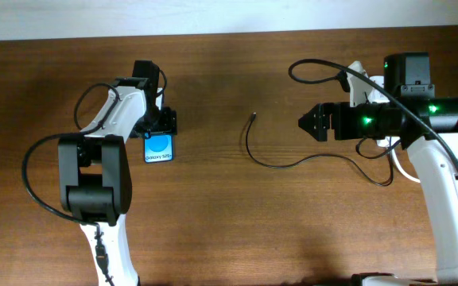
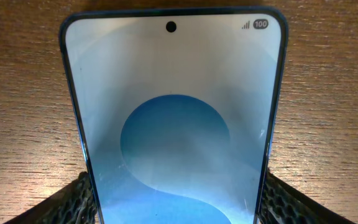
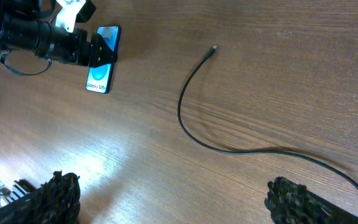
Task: Plug charger to phone and switch on socket
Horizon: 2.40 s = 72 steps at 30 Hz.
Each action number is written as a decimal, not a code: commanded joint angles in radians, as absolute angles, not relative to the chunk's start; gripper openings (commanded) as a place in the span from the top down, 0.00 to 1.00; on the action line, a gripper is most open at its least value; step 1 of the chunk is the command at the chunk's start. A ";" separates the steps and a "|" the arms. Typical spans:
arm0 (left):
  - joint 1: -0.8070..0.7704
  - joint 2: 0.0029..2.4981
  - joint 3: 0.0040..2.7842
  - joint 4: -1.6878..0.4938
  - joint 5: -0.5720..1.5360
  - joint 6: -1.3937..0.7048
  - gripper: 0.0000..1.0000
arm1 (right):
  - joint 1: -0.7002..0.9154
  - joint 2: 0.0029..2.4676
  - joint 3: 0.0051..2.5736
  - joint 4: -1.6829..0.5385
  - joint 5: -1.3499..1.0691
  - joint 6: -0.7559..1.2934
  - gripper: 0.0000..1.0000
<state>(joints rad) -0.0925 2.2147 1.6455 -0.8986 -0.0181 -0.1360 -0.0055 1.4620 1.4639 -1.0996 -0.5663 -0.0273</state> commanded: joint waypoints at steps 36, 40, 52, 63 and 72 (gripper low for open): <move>-0.099 2.304 2.060 -1.463 1.163 -1.099 1.00 | 0.027 1.462 1.476 -0.937 -0.564 0.297 0.02; -0.121 2.304 2.060 -1.416 0.954 -1.097 1.00 | 0.186 1.510 1.476 -0.849 -0.516 0.328 0.02; -0.200 2.304 2.060 -1.336 0.825 -1.268 1.00 | 0.539 1.733 1.476 -0.707 -0.088 0.751 0.30; -0.220 2.304 2.060 -1.355 0.904 -1.241 1.00 | 0.537 1.843 1.476 -0.586 -0.127 0.738 0.59; -0.223 2.304 2.060 -1.354 0.901 -1.242 1.00 | 0.537 1.843 1.476 -0.591 -0.146 0.738 0.81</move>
